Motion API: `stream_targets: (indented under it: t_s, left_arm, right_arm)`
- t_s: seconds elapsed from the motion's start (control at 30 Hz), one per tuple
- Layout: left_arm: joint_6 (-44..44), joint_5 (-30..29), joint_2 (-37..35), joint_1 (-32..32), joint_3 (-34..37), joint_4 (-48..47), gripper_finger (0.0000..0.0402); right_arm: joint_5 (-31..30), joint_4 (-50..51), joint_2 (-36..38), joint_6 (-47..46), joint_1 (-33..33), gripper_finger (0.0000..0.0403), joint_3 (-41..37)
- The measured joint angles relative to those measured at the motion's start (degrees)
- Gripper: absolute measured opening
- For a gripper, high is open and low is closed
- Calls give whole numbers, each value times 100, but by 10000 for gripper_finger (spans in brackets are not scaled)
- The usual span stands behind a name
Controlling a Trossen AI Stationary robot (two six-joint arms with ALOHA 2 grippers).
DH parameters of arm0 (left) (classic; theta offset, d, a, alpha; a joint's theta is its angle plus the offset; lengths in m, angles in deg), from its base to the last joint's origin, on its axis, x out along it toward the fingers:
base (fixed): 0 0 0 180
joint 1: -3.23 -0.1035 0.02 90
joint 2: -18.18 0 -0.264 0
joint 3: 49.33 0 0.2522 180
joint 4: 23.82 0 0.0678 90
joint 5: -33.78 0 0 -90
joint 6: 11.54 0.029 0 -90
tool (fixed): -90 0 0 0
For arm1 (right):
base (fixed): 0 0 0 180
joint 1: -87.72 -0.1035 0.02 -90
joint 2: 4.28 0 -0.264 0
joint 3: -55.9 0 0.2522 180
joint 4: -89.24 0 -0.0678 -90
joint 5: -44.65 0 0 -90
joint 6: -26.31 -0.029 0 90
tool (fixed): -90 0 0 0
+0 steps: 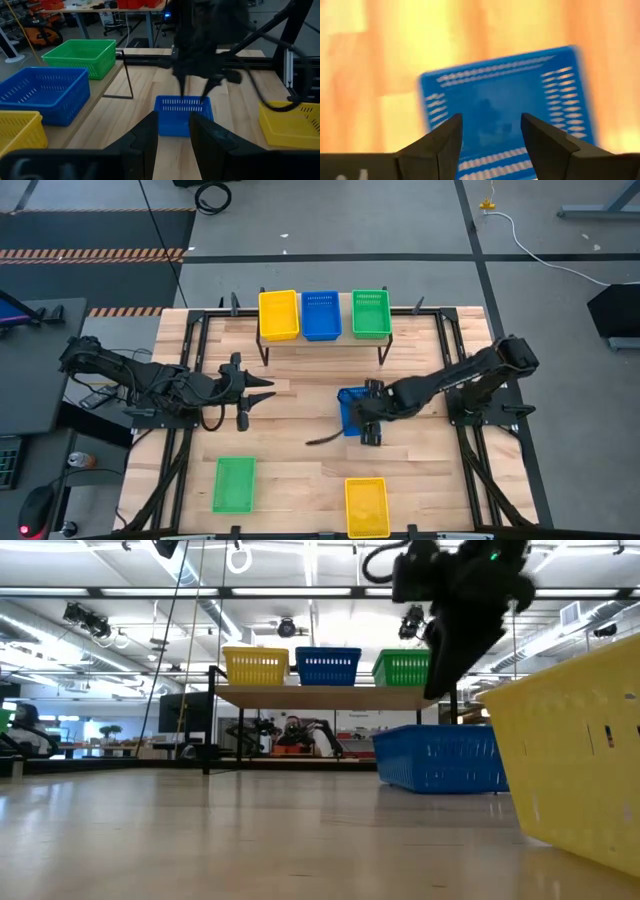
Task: Stack baskets on shelf by color
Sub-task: Stack the blue basket on the other blue baskets on the shelf
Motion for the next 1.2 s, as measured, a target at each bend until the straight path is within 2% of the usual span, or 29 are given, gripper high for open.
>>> stream_targets:
  t_s: [0.17, 0.33, 0.53, 0.9, 1.03, 1.2]
  left_arm:
    - [-8, 0, 0, 0, 0, 3, 117]
    - [-8, 0, 0, 0, 1, 4, 117]
    - [-8, 0, 0, 1, 0, 29, 117]
    - [-8, 0, 0, 2, 2, 0, 117]
    - [-8, 0, 0, 1, 2, -11, 117]
    - [-8, 0, 0, 0, 2, -6, 117]
  right_arm:
    - [150, 108, -220, -279, -624, 208, -4]
    - [-158, 102, -452, -441, -1054, 208, -13]
    - [-542, 177, -454, -561, -1072, 208, -13]
    - [-171, -169, -959, -209, -948, 200, -151]
    - [-171, -301, -1067, 102, -944, 155, -153]
    - [-127, -371, -1079, 291, -914, 40, -123]
